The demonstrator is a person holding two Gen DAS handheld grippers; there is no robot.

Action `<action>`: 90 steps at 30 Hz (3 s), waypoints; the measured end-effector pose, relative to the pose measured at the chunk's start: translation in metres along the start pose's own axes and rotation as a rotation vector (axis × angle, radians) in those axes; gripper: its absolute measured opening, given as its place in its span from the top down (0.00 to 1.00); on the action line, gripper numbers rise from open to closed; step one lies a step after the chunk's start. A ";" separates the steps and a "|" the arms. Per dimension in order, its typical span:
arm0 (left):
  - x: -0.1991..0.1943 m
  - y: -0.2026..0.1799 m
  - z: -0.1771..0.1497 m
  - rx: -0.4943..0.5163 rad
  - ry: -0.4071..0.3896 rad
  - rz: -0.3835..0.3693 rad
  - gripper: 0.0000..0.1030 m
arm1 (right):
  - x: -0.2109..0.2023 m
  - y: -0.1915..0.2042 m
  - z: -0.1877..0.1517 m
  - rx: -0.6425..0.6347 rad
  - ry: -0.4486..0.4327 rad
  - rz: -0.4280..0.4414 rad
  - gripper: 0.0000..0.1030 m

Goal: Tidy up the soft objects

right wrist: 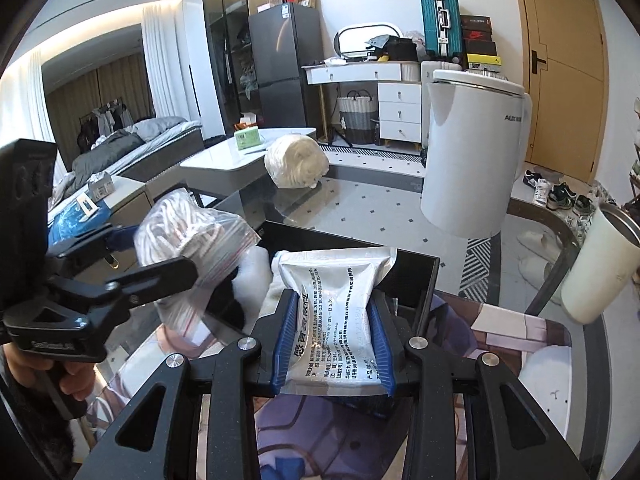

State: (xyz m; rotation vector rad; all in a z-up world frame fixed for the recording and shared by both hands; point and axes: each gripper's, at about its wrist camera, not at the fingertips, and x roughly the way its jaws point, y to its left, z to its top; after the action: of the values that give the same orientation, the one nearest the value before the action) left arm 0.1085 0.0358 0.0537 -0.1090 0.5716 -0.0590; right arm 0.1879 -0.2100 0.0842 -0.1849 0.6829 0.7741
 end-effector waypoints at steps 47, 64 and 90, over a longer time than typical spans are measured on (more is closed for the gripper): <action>0.066 -0.034 0.003 0.070 0.125 -0.030 0.11 | -0.002 -0.037 -0.017 -0.033 -0.011 -0.215 0.15; 0.014 -0.018 -0.020 0.024 0.007 0.026 0.00 | -0.024 -0.021 -0.038 -0.003 -0.057 -0.179 0.01; -0.024 -0.015 -0.057 -0.002 -0.135 0.094 0.00 | -0.047 0.010 -0.072 0.032 -0.205 -0.126 0.01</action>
State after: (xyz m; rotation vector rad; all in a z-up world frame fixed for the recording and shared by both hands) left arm 0.0575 0.0177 0.0209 -0.0875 0.4410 0.0402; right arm 0.1206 -0.2591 0.0589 -0.1160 0.4843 0.6508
